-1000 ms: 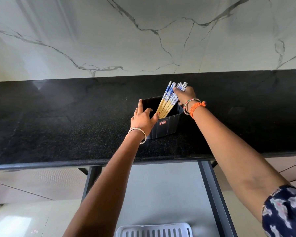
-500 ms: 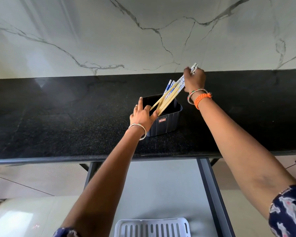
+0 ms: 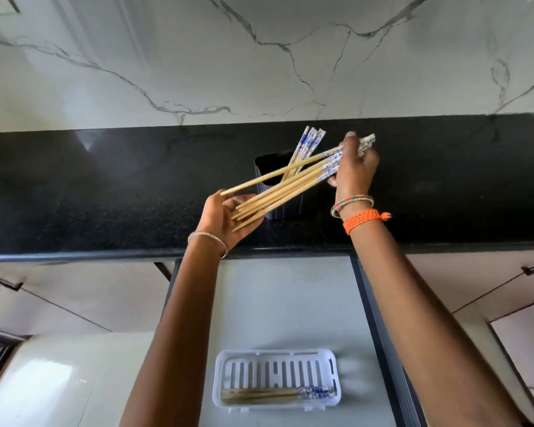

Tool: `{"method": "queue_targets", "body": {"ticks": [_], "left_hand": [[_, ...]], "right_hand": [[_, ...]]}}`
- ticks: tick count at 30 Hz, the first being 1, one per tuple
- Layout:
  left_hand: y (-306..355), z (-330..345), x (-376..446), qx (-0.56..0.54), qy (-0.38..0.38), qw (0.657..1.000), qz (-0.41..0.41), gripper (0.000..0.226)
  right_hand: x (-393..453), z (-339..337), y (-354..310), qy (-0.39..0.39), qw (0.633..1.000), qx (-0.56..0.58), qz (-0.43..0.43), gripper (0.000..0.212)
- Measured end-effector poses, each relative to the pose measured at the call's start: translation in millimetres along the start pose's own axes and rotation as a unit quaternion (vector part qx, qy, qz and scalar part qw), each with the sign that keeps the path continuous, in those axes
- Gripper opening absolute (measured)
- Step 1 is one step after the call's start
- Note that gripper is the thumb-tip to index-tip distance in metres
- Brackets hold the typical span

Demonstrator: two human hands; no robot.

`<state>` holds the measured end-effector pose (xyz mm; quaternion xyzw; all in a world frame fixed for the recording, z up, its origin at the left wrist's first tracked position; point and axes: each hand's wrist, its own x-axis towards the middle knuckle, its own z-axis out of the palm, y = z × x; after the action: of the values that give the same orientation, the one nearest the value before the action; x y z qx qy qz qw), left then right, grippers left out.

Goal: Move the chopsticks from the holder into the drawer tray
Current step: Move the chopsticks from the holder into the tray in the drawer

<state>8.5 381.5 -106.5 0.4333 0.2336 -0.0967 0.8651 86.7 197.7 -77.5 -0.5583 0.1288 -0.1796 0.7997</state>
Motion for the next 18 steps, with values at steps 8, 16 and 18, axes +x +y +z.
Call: {"method": "queue_targets", "body": {"ticks": [8,16,18], "left_hand": [[-47,-15,-40,-0.04,0.041,0.998,-0.035,0.034],[-49,-26,-49,0.413,0.07,0.907,-0.043,0.046],[-61,-30,-42,0.432,0.132,0.892,0.006,0.041]], "right_hand": [[-56,-23,28,0.027,0.999,-0.014,0.028,0.021],[-71,-48,37,-0.061,0.994,-0.075,0.057,0.031],[-73,-57,39,-0.099,0.983,-0.115,0.1,0.028]]}}
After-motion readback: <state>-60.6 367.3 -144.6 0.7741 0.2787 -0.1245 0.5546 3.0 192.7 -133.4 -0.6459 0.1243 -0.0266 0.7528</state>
